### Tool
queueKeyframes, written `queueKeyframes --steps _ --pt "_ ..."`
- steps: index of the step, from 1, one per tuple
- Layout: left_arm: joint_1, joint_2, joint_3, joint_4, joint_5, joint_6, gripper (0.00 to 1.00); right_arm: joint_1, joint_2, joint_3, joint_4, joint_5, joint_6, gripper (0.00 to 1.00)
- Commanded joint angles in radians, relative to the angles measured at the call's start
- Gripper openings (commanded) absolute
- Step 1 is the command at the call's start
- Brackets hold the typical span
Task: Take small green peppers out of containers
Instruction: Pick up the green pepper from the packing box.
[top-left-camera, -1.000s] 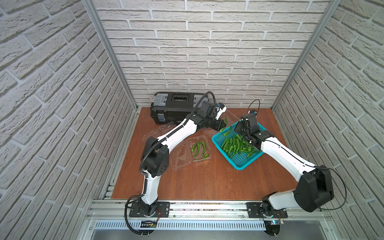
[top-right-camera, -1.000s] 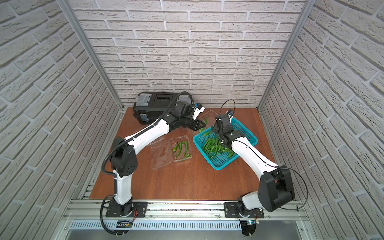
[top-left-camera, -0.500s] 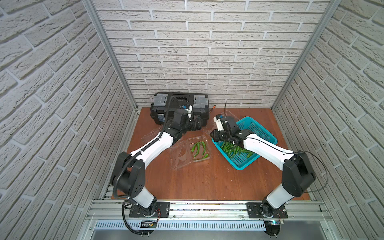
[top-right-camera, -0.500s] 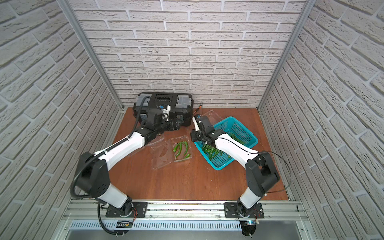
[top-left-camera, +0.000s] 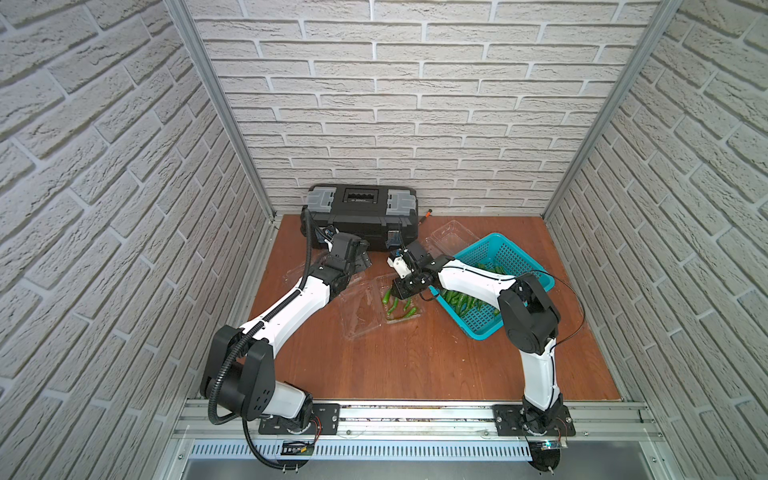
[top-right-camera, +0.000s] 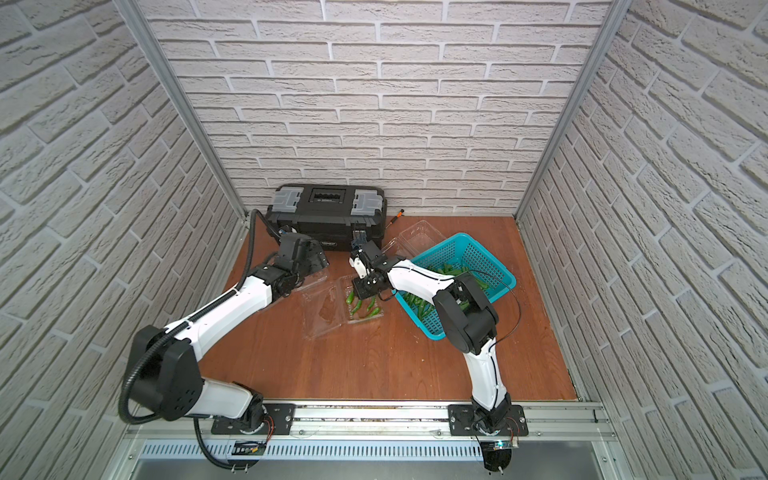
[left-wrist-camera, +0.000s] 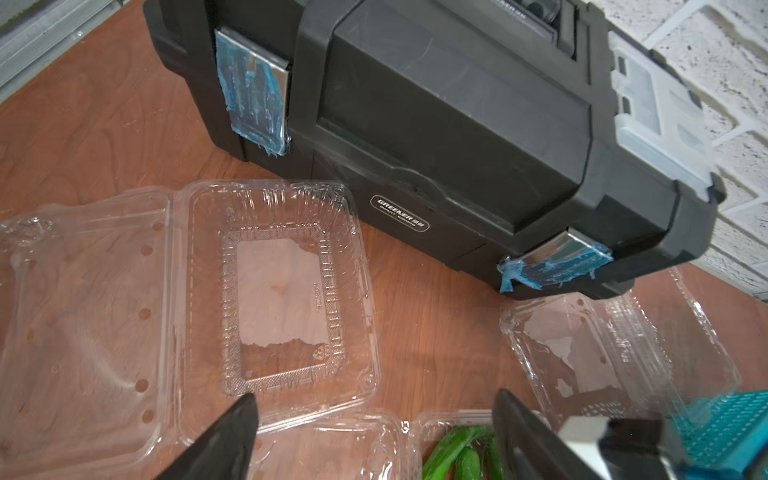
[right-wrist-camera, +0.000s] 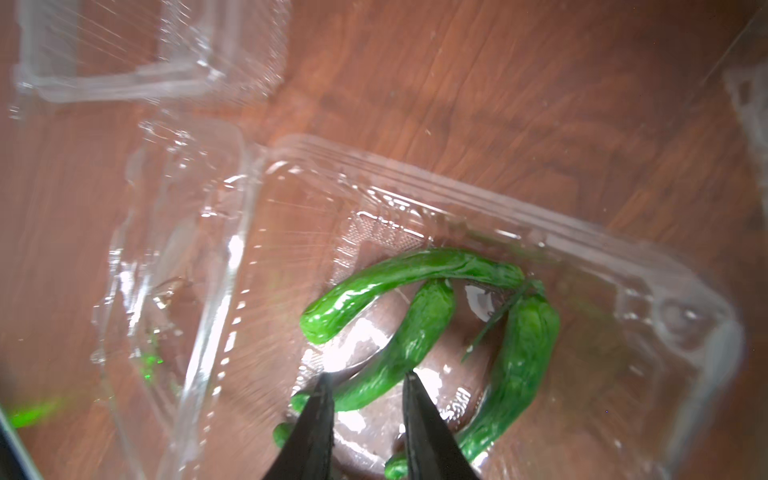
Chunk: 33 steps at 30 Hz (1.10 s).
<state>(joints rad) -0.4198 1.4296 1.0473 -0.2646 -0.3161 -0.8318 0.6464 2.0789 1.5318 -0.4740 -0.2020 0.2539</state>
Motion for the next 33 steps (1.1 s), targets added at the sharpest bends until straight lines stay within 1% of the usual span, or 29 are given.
queueKeyframes --steps 1,12,13,15,17,19,26,29,33 --pt "-0.003 -0.018 -0.006 0.005 -0.023 -0.011 0.88 0.013 0.024 0.033 -0.030 0.029 -0.004 0.30" --pt "-0.012 -0.001 0.011 0.002 -0.011 0.027 0.88 0.036 0.099 0.069 -0.052 0.113 -0.005 0.30" --pt "-0.013 0.004 0.015 -0.002 -0.009 0.034 0.87 0.039 0.101 0.069 -0.053 0.120 -0.004 0.29" --pt "-0.016 0.016 0.030 -0.011 -0.002 0.051 0.87 0.039 0.095 0.064 -0.046 0.135 -0.001 0.22" --pt "-0.020 0.037 0.051 -0.024 0.008 0.073 0.87 0.039 0.064 0.049 -0.018 0.144 0.003 0.14" --pt "-0.026 0.061 0.077 -0.032 0.030 0.106 0.88 0.039 0.015 0.021 0.029 0.147 0.009 0.11" --pt "-0.100 0.180 0.202 -0.072 0.094 0.289 0.88 0.018 -0.231 -0.106 0.212 0.225 0.047 0.10" --pt "-0.125 0.243 0.252 -0.097 0.171 0.350 0.87 -0.006 -0.336 -0.178 0.266 0.355 0.088 0.10" --pt "-0.169 0.340 0.334 -0.168 0.262 0.446 0.87 -0.053 -0.461 -0.275 0.242 0.674 0.218 0.10"
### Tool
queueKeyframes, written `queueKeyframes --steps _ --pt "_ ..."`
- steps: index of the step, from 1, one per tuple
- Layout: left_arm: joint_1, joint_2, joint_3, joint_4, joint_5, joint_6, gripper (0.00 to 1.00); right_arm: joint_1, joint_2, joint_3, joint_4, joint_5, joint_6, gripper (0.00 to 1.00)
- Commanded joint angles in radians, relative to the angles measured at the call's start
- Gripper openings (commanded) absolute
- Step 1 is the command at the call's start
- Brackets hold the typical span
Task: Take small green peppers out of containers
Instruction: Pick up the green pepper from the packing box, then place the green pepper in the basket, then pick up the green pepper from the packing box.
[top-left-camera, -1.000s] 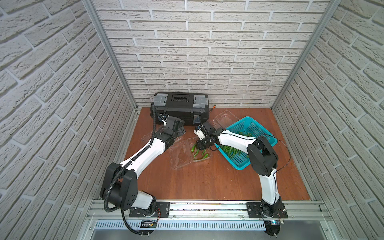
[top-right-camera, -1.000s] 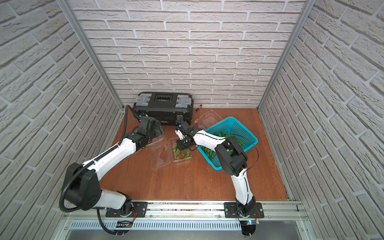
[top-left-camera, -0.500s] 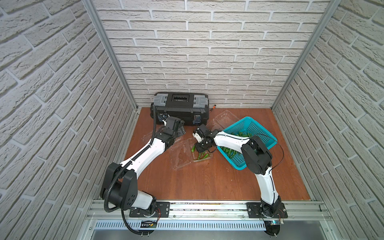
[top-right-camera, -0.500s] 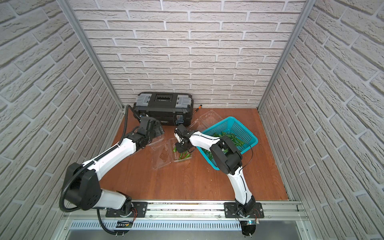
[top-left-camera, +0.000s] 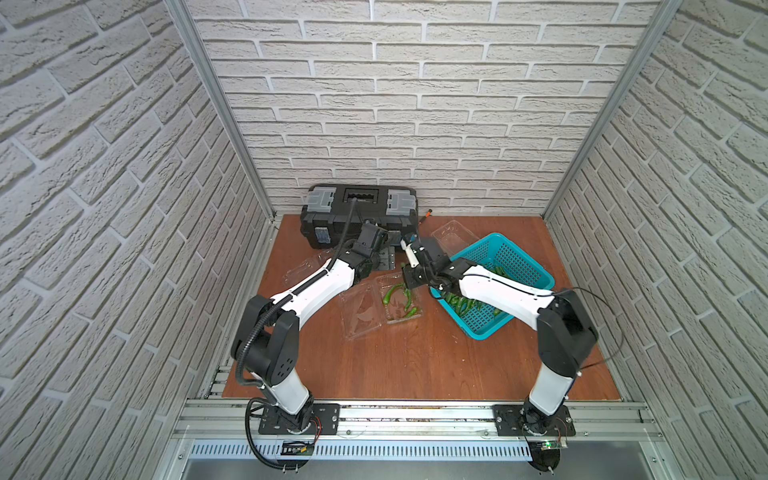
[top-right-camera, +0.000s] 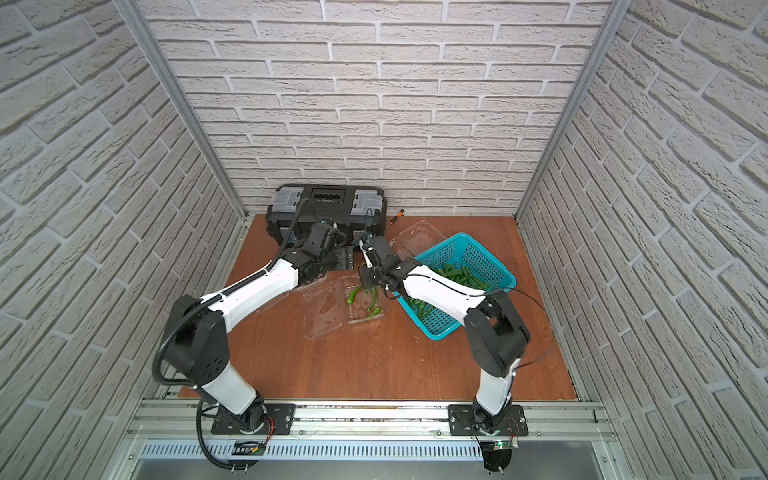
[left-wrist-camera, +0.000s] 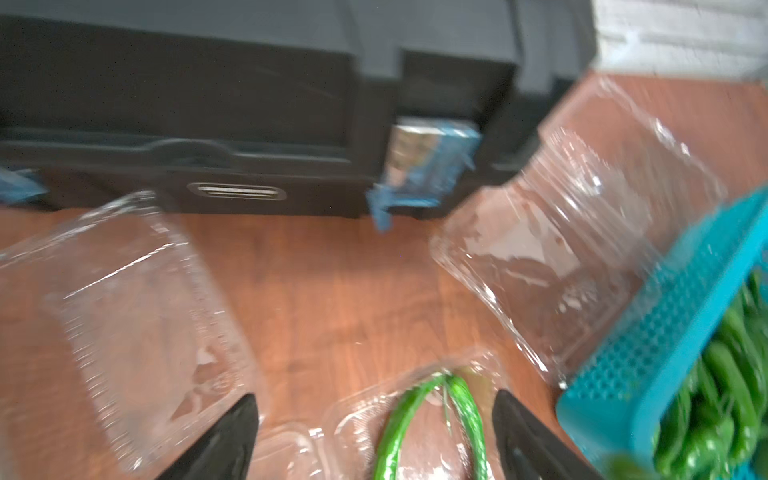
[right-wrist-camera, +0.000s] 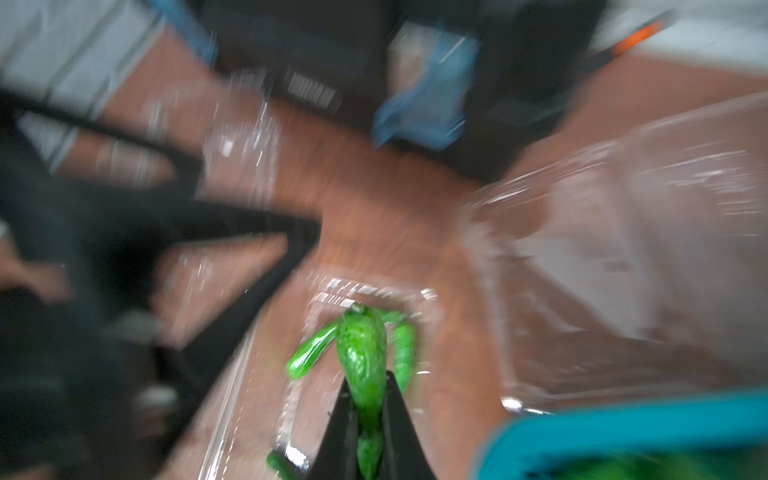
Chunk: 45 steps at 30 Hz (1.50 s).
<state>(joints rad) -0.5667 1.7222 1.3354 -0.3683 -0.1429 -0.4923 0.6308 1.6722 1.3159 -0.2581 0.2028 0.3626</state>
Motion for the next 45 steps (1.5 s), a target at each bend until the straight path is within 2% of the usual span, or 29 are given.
queueKeyframes --steps 1,3,7,9,16,19,28,38,41,45 --pt "-0.035 0.072 0.067 -0.090 0.096 0.121 0.86 -0.054 -0.082 -0.085 0.001 0.335 0.164 0.10" --pt "-0.050 0.115 0.102 -0.137 0.098 0.144 0.85 -0.093 -0.125 -0.132 -0.041 0.392 0.249 0.10" --pt "-0.068 0.168 0.134 -0.204 0.083 0.171 0.82 -0.166 -0.154 -0.178 -0.142 0.428 0.379 0.27" --pt "-0.070 0.183 0.140 -0.228 0.083 0.173 0.80 -0.189 -0.146 -0.176 -0.184 0.418 0.407 0.30" --pt "-0.071 0.232 0.152 -0.293 0.090 0.173 0.69 -0.212 -0.149 -0.190 -0.183 0.405 0.411 0.29" --pt "-0.070 0.260 0.161 -0.312 0.057 0.157 0.61 -0.214 -0.141 -0.180 -0.184 0.399 0.409 0.29" --pt "-0.063 0.344 0.227 -0.347 0.053 0.149 0.54 -0.214 -0.134 -0.176 -0.180 0.380 0.397 0.29" --pt "-0.058 0.381 0.220 -0.362 0.099 0.146 0.43 -0.214 -0.129 -0.175 -0.185 0.381 0.393 0.28" --pt "-0.058 0.385 0.222 -0.363 0.108 0.146 0.35 -0.214 -0.124 -0.173 -0.185 0.381 0.396 0.28" --pt "-0.058 0.382 0.226 -0.372 0.111 0.153 0.09 -0.214 -0.117 -0.167 -0.187 0.379 0.398 0.28"
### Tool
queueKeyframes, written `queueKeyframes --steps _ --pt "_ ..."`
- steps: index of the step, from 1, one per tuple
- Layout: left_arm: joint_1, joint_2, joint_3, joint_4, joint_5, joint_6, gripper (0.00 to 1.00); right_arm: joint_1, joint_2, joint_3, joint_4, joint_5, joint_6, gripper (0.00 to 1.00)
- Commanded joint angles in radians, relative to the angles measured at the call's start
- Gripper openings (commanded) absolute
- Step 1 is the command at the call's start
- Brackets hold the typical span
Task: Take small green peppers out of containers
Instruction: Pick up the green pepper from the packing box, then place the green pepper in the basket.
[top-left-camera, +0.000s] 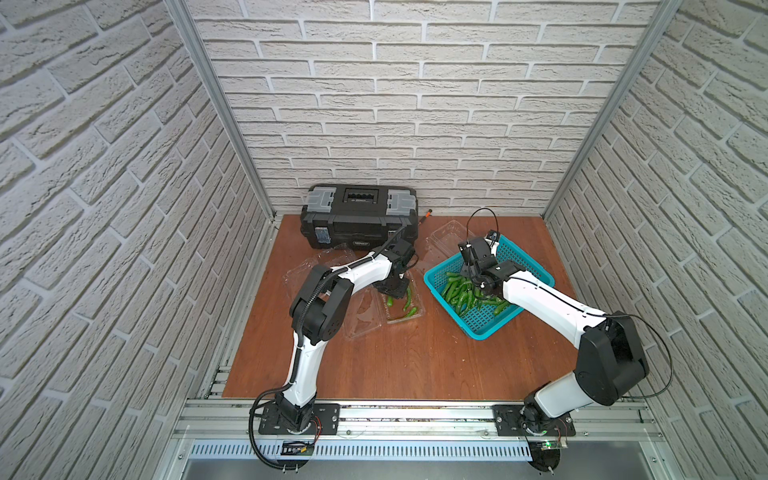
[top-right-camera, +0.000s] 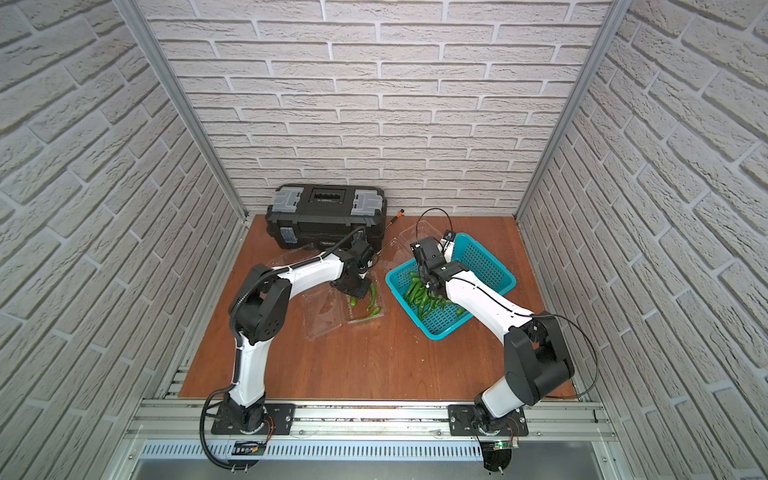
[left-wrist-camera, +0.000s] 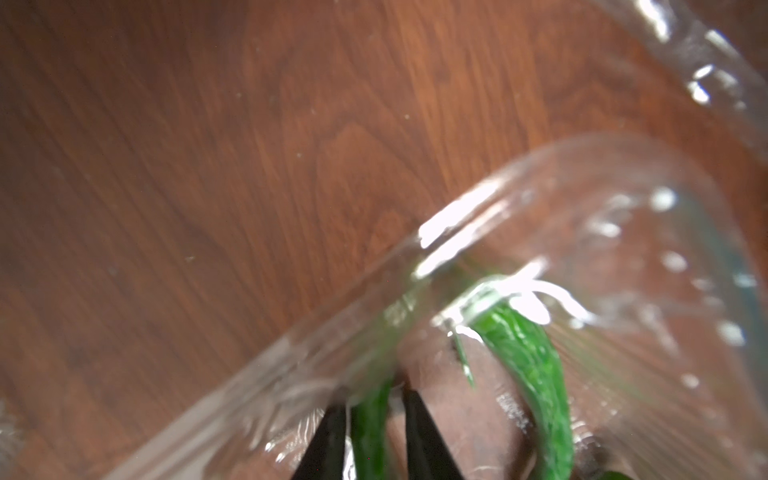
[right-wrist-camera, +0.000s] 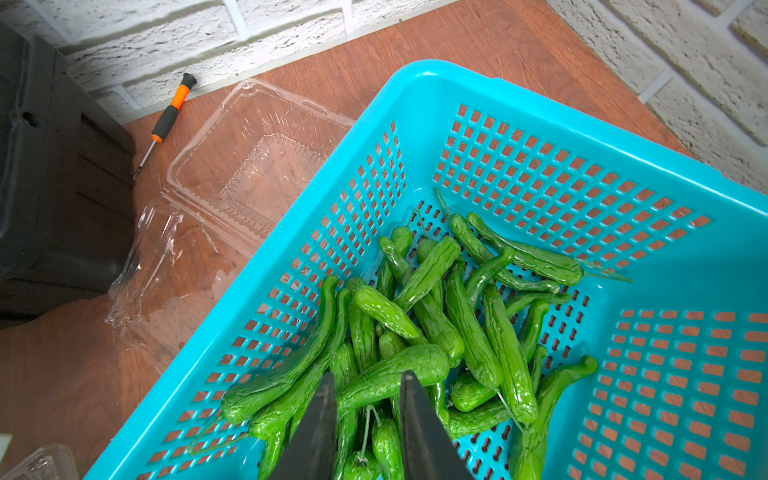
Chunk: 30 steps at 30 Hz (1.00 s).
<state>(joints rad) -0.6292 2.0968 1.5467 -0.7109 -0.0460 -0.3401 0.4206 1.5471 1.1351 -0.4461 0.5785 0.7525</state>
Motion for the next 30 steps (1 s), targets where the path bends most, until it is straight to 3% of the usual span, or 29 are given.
queueKeyframes --steps 1,9,16,22,25,27,30 --pt "0.005 0.004 0.016 -0.034 0.015 0.003 0.03 -0.003 0.010 0.015 -0.002 0.004 0.009 0.28" --pt "-0.028 -0.166 0.017 -0.053 -0.008 0.062 0.00 -0.005 0.024 0.027 -0.005 -0.004 -0.001 0.28" --pt "-0.088 -0.300 0.048 0.001 0.138 0.173 0.00 -0.063 0.032 0.022 -0.007 -0.049 0.055 0.28" --pt "-0.157 -0.103 0.298 0.025 0.317 0.229 0.00 -0.137 0.008 0.000 -0.038 -0.074 0.106 0.29" --pt "-0.189 -0.010 0.432 0.042 0.302 0.239 0.00 -0.150 -0.026 -0.009 -0.048 -0.056 0.092 0.28" --pt "-0.194 -0.008 0.442 0.107 0.278 0.228 0.36 -0.151 -0.048 -0.013 -0.053 -0.040 0.076 0.28" --pt "-0.170 -0.086 0.344 0.261 0.246 0.172 0.60 -0.148 -0.081 -0.022 -0.013 -0.066 0.002 0.29"
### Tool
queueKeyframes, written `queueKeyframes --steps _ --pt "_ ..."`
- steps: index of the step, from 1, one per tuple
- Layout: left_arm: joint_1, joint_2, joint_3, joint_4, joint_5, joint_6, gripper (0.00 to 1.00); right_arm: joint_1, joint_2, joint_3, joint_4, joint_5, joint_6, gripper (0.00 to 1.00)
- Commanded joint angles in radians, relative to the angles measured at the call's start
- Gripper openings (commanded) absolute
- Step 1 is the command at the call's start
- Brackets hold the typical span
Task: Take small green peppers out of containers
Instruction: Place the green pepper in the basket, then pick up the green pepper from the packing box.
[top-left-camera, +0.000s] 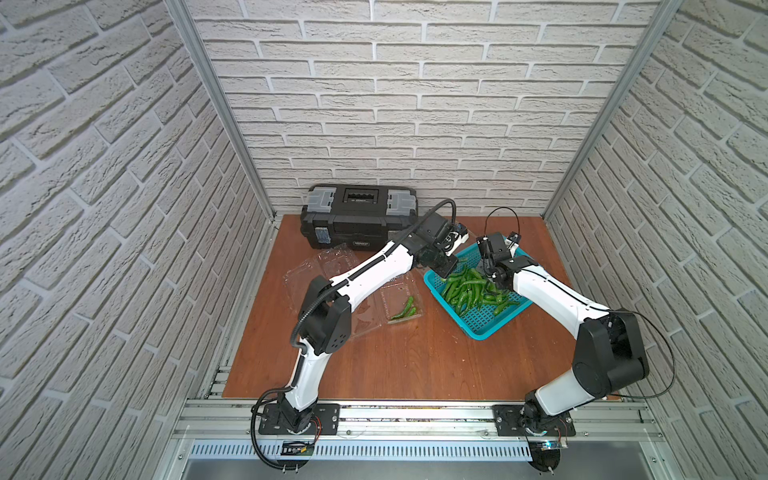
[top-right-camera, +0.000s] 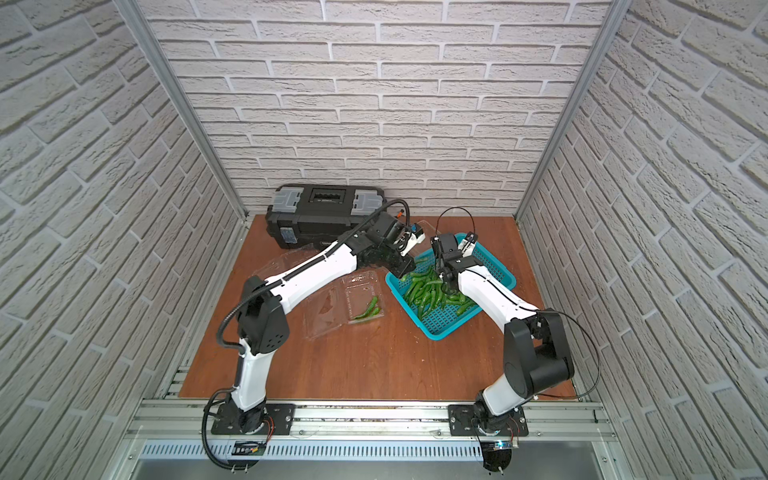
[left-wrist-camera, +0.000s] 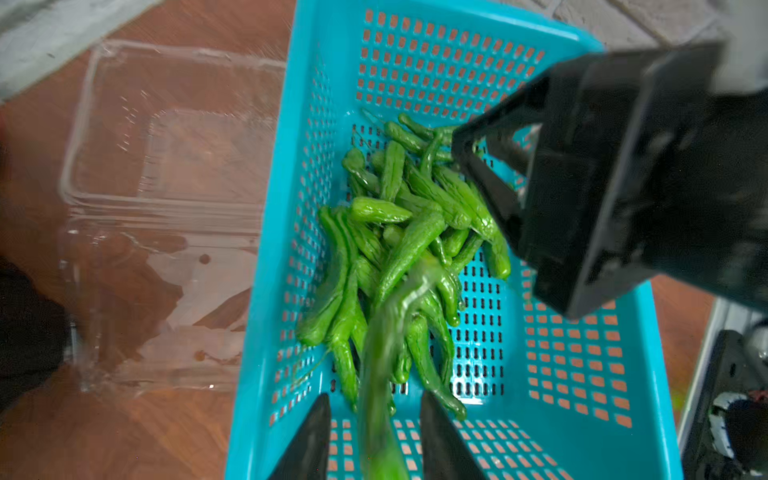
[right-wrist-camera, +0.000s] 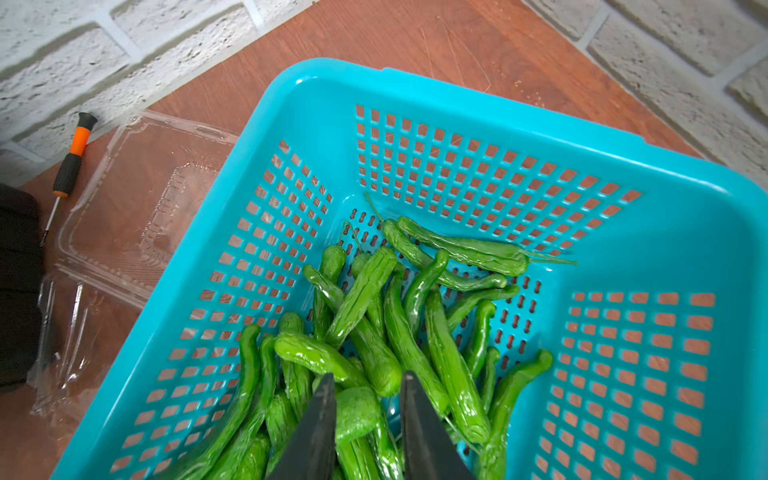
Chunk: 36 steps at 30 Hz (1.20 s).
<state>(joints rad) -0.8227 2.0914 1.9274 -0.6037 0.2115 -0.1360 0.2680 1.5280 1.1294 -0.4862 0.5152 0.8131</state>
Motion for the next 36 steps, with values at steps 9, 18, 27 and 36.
queueKeyframes --steps 9,18,27,36 --pt "0.260 -0.472 -0.631 0.657 -0.262 -0.436 0.76 0.214 0.014 0.030 0.264 -0.493 -0.471 0.30" --pt "0.410 -0.615 -0.844 0.382 -0.593 -0.787 0.76 0.395 0.325 0.291 -0.031 -0.737 -0.654 0.30" --pt "0.411 -0.636 -0.872 0.366 -0.599 -0.791 0.77 0.407 0.490 0.437 -0.210 -0.708 -0.660 0.39" --pt "0.411 -0.636 -0.854 0.351 -0.616 -0.772 0.78 0.421 0.572 0.525 -0.319 -0.606 -0.651 0.45"
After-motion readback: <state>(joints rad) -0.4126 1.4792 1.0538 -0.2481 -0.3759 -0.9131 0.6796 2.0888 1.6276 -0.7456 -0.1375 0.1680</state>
